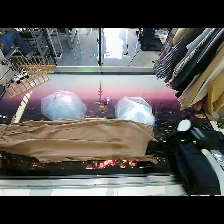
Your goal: Fold the clothes and pants, and hang the long-sleeved shirts on hangers.
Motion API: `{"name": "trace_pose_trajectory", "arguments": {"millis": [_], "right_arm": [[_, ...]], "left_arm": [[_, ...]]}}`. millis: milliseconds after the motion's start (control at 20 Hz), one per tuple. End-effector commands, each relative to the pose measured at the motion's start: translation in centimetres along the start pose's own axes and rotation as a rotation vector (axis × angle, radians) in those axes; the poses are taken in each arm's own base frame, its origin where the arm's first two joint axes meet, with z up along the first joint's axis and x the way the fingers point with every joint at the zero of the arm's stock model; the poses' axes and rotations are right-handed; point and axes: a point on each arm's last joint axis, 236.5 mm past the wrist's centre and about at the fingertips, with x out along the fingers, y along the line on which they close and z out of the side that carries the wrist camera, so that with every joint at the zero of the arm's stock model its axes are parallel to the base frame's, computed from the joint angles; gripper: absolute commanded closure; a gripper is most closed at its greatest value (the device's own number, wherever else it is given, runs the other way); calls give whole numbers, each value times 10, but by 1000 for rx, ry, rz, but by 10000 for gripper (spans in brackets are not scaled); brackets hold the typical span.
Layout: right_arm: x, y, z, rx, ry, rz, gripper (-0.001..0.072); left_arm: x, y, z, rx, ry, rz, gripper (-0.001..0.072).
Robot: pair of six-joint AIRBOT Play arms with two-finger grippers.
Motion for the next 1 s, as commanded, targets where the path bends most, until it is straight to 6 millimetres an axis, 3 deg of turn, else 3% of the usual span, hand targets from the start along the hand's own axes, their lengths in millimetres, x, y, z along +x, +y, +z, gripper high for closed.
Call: {"name": "trace_pose_trajectory", "arguments": {"millis": [0,100,150,400,450,550,600,700,800,950], "right_arm": [[-45,-59,24,158,-212,-122,146],[-52,-83,36,251,-273,-74,115],[-51,-86,43,266,-289,-26,117],[-19,-78,70,244,-260,82,108],[-12,-75,76,241,-258,109,62],[0,-68,89,243,-259,170,62],[6,-69,96,259,-264,189,62],[13,-67,106,252,-279,231,61],[19,-60,112,217,-283,282,62],[35,-49,106,143,-223,321,61]], "left_arm": [[-19,-1,31,-26,-106,-9,694],[-27,-3,40,-47,-135,-13,694],[-28,-6,42,-48,-140,-22,693],[-28,-16,45,32,-153,-56,693],[-27,-13,43,69,-147,-43,693],[-23,-2,38,78,-123,-7,692],[-18,3,35,68,-110,0,613],[-13,4,36,64,-112,-3,72],[-18,-5,45,53,-146,-37,32],[-50,-52,81,2,-300,-228,34]]}}
